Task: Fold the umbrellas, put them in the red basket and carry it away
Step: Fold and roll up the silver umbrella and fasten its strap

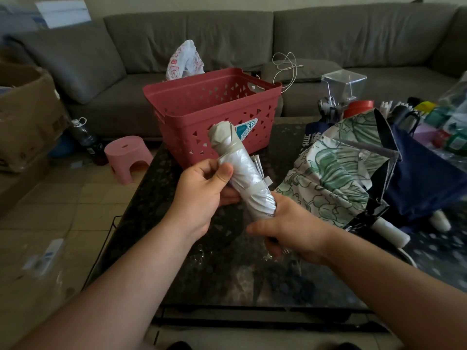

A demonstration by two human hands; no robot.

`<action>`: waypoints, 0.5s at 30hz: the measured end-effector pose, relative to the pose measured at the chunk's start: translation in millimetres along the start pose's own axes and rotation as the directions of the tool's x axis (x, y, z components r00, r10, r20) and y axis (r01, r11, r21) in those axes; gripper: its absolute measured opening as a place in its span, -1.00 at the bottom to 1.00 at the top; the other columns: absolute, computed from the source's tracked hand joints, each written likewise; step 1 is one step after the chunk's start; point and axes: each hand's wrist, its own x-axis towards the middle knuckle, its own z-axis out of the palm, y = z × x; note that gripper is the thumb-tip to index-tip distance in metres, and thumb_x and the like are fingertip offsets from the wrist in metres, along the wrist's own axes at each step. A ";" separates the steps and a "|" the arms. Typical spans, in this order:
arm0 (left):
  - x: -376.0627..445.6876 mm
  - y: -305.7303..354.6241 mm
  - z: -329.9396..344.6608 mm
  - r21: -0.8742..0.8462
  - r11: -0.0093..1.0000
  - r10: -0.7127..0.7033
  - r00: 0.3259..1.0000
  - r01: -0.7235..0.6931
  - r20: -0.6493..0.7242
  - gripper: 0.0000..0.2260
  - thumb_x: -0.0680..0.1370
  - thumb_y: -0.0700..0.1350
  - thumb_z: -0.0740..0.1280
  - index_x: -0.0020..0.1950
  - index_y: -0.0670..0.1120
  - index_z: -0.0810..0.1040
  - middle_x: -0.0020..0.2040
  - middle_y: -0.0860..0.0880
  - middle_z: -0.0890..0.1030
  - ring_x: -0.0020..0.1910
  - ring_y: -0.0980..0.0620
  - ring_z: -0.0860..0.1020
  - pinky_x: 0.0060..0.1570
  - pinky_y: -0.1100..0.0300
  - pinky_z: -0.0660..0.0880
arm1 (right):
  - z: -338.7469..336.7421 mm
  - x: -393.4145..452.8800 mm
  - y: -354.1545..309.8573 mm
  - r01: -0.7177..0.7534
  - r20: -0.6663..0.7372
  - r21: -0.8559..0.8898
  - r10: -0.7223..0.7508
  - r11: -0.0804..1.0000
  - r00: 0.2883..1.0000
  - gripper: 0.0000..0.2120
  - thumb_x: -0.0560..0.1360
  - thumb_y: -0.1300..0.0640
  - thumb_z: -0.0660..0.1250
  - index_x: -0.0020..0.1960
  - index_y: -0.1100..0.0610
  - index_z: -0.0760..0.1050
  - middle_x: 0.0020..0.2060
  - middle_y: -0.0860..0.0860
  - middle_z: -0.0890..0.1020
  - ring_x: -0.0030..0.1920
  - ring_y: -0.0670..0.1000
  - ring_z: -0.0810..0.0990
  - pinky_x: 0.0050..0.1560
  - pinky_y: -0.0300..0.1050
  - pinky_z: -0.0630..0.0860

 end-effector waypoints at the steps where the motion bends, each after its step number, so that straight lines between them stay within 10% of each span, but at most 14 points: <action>1: 0.5 1.3 -0.1 -0.009 1.000 -0.006 1.000 0.006 0.001 -0.74 0.50 0.02 0.41 -0.02 -0.19 0.62 -0.17 -0.15 0.74 -0.19 -0.14 0.75 -0.19 0.02 0.69 | -0.6 -0.2 -0.4 -0.003 0.014 0.021 0.002 1.000 1.000 -0.73 0.52 0.42 0.40 0.06 0.16 0.39 -0.44 0.04 0.45 -0.58 0.05 0.36 -0.53 -0.17 0.37; 15: -10.0 -10.2 12.2 0.125 0.992 -0.018 0.997 0.009 0.073 -0.81 0.68 -0.08 0.36 0.10 -0.21 0.64 0.05 -0.18 0.74 0.09 -0.18 0.72 0.13 -0.15 0.68 | -4.7 4.9 5.7 -0.017 -0.042 0.202 0.026 0.979 0.999 -0.58 0.34 0.28 0.37 0.20 0.27 0.46 -0.44 0.13 0.44 -0.56 0.06 0.40 -0.49 -0.16 0.42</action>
